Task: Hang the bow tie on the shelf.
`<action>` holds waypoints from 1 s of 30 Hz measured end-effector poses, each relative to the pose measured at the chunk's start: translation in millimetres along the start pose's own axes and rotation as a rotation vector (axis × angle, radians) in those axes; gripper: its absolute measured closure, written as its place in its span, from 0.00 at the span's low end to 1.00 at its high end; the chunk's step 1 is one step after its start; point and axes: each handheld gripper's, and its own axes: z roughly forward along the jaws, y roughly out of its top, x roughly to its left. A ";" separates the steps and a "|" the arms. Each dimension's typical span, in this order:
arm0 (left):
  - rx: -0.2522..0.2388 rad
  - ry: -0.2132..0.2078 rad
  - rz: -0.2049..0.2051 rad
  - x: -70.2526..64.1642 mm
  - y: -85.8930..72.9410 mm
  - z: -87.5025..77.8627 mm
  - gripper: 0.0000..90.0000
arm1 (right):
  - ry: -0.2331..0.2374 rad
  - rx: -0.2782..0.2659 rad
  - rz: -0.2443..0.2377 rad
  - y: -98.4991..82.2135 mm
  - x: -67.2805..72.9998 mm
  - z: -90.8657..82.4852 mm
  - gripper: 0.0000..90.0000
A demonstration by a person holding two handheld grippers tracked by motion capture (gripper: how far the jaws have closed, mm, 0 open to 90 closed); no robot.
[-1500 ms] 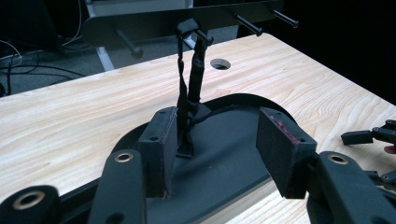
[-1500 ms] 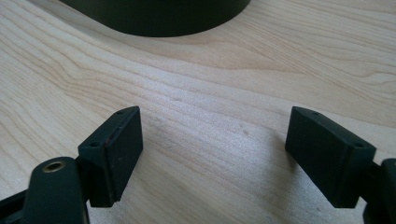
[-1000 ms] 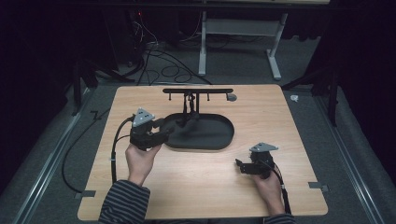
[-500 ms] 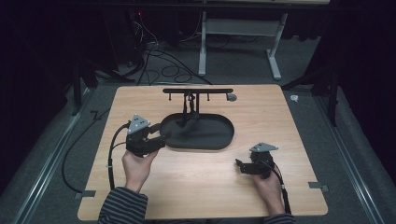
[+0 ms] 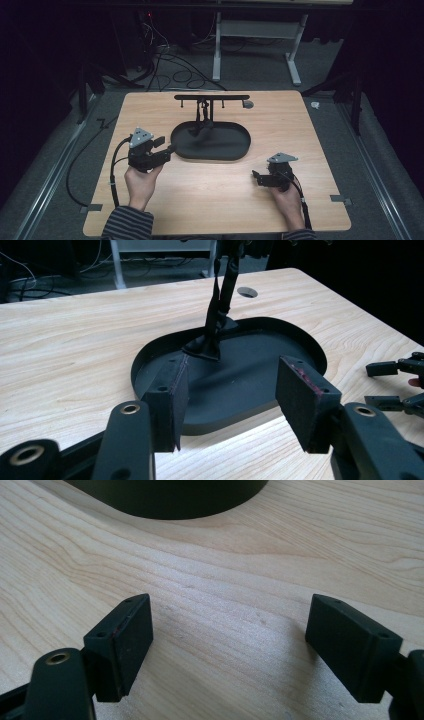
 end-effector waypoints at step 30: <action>0.043 0.018 -0.080 13.8 -30.3 -3.0 0.52 | -0.001 0.000 0.001 0.0 0.1 0.0 0.23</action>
